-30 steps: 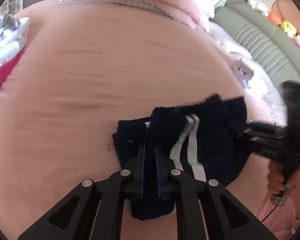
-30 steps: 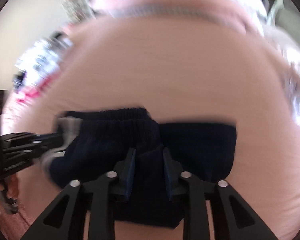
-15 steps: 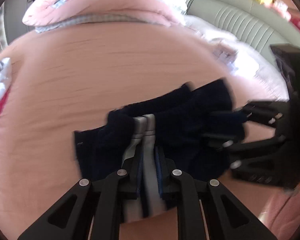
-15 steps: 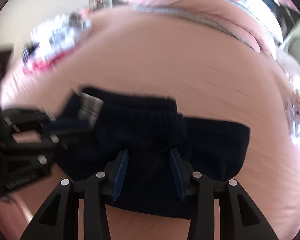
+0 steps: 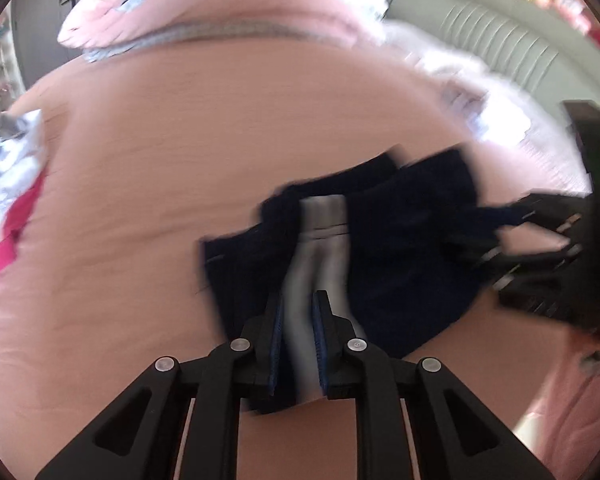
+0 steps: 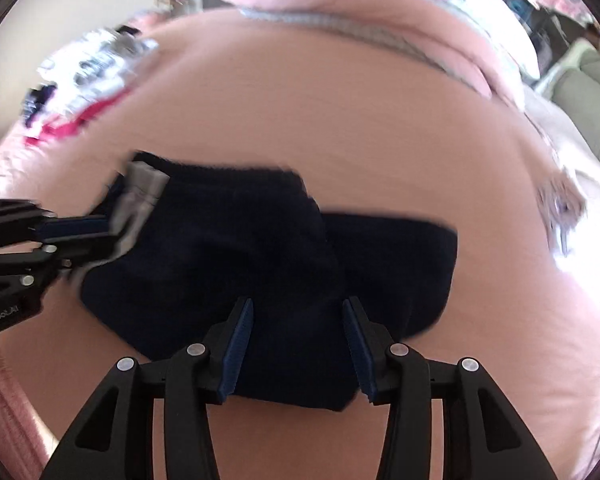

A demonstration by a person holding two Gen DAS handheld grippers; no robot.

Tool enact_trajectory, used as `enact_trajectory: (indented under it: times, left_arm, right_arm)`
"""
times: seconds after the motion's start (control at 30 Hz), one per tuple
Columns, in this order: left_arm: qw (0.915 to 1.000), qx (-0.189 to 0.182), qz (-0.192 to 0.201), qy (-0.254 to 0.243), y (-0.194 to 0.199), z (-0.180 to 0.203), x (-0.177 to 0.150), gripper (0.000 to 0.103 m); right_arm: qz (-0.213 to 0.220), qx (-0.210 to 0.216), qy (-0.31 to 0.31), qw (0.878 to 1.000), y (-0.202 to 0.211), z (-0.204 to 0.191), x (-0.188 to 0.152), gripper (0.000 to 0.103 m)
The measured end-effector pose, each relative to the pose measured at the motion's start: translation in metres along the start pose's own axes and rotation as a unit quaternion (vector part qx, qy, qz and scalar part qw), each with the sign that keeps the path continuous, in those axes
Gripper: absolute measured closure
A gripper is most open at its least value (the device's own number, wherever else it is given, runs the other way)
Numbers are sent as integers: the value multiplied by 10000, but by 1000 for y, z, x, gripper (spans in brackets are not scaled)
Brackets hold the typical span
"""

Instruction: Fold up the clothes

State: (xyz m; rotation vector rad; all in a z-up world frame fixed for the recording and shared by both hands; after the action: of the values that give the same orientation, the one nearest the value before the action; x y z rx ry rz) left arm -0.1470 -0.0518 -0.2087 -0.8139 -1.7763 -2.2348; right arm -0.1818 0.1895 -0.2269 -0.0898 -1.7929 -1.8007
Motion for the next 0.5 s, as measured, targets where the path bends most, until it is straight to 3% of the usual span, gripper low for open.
enact_trajectory:
  times: [0.07,0.2,0.27,0.37,0.43,0.47,0.5]
  left_arm:
    - [9990,-207,59,388,9,-14,0,90]
    - [9966,219,258,757,23,-35,-2,88]
    - [9948,-121,371,943,24,-30,4,88]
    - [9957,-337,446,743,20,-12,9,87]
    - [9978,-129,145,628,8,-7,4,86]
    - [9980,100,-31,622,3,-10,-1,84]
    - [9975,235,-107,652,2,-16,-5,65]
  right_arm:
    - [-26,13,-225,9997,5,9,0,56]
    - [271,-184,-599,9977,28,24,8,53]
    - [334,5,-781,9964,32,25,10,53]
    - [231,115,-700,9972,22,13,11,53]
    - [47,-16,-584,9983,7,7,8,53]
    - [-34,-71,-600,9982,2,8,4,52]
    - [-89,-82,-642,9979,-2,12,-1,46]
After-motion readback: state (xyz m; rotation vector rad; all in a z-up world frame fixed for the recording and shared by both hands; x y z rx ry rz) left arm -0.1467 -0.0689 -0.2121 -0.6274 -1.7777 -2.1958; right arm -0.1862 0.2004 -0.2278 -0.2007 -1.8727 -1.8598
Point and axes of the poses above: each gripper's, at about its wrist camera, not at the fingertips, and y roughly against the way its jaws point, z to its right, x to its top, the point moved 3 cm from there along -y, roughly the way its jaws point, and after that the axes turned 1 degree about -z, right-handed, at the moved point
